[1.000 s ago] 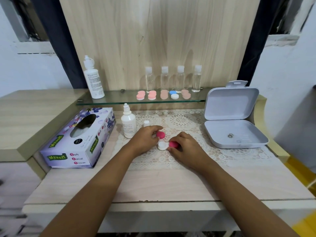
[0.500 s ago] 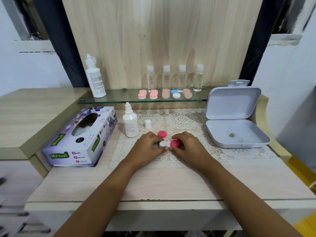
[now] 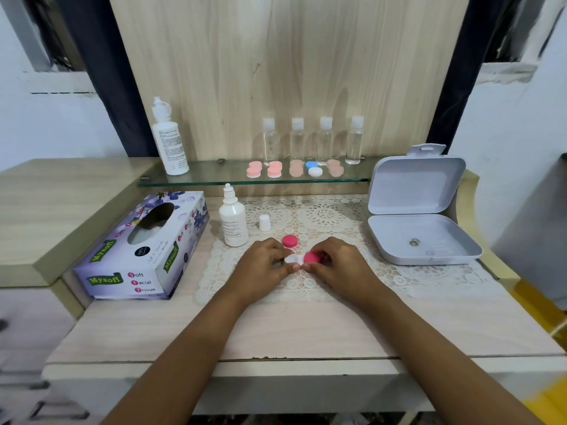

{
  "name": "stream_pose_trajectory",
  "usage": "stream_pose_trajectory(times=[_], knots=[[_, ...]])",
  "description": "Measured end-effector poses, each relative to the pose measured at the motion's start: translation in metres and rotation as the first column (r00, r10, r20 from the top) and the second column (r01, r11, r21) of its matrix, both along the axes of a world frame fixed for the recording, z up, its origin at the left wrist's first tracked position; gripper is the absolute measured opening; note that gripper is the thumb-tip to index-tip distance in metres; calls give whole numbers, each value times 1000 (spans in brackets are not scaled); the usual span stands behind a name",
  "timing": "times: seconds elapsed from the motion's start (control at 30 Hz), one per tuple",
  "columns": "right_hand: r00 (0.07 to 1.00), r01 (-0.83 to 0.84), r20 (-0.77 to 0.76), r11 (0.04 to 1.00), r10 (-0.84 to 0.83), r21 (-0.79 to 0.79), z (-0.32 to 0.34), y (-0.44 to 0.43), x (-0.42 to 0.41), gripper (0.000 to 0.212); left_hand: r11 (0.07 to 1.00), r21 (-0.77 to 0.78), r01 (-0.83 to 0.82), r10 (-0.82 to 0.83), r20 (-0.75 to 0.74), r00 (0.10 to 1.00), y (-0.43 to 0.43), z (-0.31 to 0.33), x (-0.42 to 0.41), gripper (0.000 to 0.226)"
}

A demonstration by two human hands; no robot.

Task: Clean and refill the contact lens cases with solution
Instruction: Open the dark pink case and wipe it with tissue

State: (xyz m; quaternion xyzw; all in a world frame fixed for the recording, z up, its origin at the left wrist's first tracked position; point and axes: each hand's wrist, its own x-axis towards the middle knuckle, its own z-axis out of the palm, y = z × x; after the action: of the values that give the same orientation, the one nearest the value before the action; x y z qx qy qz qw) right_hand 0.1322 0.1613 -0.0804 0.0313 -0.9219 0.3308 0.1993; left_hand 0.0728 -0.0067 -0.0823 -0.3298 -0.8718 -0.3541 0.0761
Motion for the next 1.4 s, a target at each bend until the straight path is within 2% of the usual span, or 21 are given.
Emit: stream_pose_trajectory(times=[0.43,0.63,0.77,0.9,1.4], knots=[[994,-91,-47,990,96,105,-2,4,-3,16,1000,3,-5,5,-29,1000,1,-4,0,32],[997,-27,-68,984,40,176,-10,1,-4,21,1000,27,-11,12,-23,1000,1,-4,1,32],[999,18,-37,990,-13,141,-10,0,-3,25,1000,16,-15,16,-27,1000,1,-4,0,32],[998,-30,-45,995,34,92,-6,1,-2,18,1000,13,-9,10,-27,1000,1,-4,0,30],[991,-120,-44,977,130,176,-8,7,-7,20,1000,-8,9,-9,-33,999,2,-4,-1,31]])
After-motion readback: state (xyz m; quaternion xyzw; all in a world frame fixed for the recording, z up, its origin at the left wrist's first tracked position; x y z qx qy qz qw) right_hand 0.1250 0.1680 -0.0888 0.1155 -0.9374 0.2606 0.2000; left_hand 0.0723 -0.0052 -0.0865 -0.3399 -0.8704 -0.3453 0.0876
